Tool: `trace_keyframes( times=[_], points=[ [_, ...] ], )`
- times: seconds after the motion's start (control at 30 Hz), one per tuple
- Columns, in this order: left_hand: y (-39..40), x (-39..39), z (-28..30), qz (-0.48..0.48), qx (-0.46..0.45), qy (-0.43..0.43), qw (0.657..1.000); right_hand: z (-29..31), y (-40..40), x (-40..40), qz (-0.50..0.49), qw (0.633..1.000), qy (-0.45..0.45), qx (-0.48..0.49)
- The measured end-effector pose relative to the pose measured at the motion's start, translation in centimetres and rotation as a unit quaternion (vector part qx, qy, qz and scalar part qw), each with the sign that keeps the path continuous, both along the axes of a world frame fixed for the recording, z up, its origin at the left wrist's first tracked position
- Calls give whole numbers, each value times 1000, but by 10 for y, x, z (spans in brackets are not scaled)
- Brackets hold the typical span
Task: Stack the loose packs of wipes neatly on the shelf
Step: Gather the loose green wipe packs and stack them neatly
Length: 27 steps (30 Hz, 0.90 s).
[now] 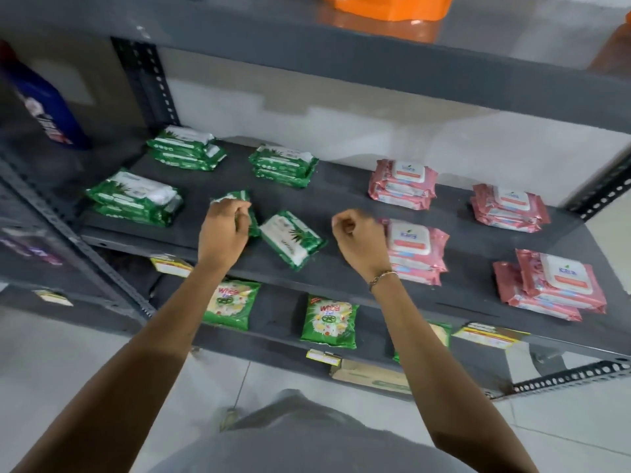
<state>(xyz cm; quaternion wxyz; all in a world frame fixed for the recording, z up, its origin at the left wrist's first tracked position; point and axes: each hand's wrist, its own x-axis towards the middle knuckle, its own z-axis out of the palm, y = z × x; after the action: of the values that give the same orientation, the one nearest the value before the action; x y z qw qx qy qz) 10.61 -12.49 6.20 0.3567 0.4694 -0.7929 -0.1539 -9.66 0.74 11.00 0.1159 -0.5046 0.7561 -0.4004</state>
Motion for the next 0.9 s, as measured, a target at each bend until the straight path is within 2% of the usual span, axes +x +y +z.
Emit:
trace_keyframes(
  times=[0.13, 0.23, 0.33, 0.43, 0.53, 0.7, 0.8, 0.9],
  points=[
    [-13, 71, -36, 38, 25, -23, 999, -26, -30, 48, 35, 997, 13, 60],
    [-16, 107, -56, -25, 13, -74, 997, -41, -48, 67, 10, 982, 99, 159],
    [-25, 133, -73, -113, -15, -179, 977, -50, -61, 72, -8, 951, 158, 266],
    [-36, 145, -84, -159, -32, -244, 956, -52, -69, 72, -28, 943, 155, 295],
    [-44, 148, -90, -180, -43, -254, 949, -47, -74, 71, -37, 940, 147, 307],
    [-45, 145, -94, -165, -53, -241, 955, -32, -76, 72, -142, 947, 59, 283],
    [-42, 140, -97, -134, -67, -239, 959, -18, -85, 83, -227, 954, 20, 194],
    [-42, 138, -100, -120, -77, -242, 960, -7, -99, 108, -206, 973, 39, 91]
  ],
)
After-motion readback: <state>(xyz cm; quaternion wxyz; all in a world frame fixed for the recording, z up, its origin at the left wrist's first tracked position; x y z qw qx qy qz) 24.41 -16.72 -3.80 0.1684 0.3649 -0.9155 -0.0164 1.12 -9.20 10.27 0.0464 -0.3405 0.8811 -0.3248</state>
